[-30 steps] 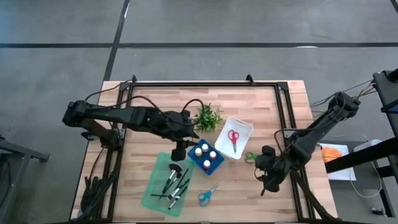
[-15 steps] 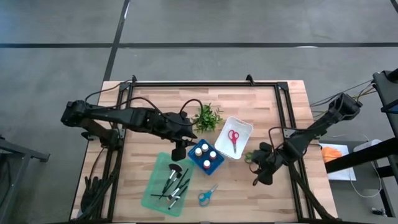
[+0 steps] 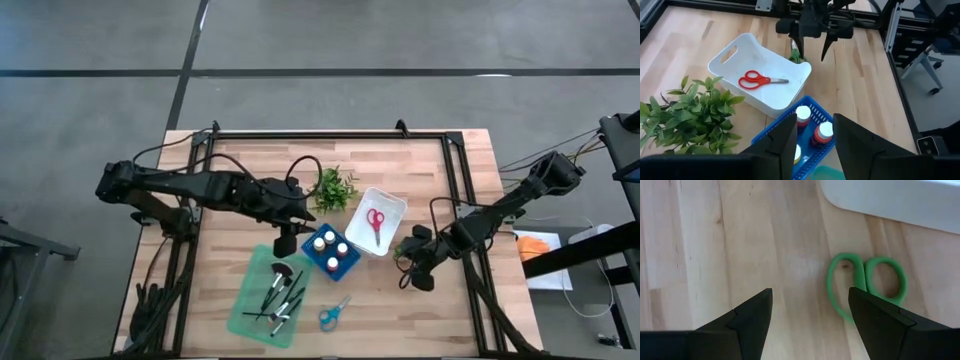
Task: Pick & Place Paint Supplies
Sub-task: Put the green scissors into the white bin
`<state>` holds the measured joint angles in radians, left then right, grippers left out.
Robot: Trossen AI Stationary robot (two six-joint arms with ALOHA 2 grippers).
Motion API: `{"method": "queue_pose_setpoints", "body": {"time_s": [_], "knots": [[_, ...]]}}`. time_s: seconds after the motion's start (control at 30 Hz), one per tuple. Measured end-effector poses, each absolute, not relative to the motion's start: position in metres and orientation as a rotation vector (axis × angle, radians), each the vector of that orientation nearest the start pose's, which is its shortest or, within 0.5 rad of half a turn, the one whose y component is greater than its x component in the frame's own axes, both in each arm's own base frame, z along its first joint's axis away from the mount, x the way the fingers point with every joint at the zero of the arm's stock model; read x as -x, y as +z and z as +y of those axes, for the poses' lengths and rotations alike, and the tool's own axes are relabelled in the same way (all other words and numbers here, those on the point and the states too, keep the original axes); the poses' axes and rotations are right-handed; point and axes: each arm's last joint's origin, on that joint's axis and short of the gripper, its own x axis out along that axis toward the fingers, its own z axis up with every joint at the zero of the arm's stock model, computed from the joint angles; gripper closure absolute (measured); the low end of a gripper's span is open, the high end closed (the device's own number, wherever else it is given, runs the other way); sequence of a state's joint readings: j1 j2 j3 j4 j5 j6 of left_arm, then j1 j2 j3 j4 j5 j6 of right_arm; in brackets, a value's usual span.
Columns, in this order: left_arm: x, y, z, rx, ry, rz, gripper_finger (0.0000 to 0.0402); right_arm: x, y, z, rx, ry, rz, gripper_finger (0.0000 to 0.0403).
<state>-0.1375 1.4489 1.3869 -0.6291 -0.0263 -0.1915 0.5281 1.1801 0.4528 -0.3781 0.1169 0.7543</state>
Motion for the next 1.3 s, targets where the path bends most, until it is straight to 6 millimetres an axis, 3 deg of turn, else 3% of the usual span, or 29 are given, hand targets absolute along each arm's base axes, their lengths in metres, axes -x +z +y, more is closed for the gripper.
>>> {"method": "queue_pose_setpoints", "body": {"time_s": [0.63,0.8,1.17,1.3], "knots": [[-0.305,0.351,-0.041,0.175,-0.024,0.688,0.0265,-0.149,0.122,0.083,-0.371,-0.061,1.173,0.0151],[-0.305,0.351,-0.041,0.18,-0.022,0.688,0.0265,-0.145,0.117,0.08,-0.4,-0.096,1.187,0.0204],[-0.305,0.351,-0.041,0.2,-0.015,0.688,0.0265,-0.143,0.115,0.077,-0.435,-0.155,1.209,0.0374],[-0.306,0.352,-0.041,0.201,-0.016,0.685,0.0265,-0.146,0.12,0.08,-0.447,-0.14,1.22,0.0389]]}}
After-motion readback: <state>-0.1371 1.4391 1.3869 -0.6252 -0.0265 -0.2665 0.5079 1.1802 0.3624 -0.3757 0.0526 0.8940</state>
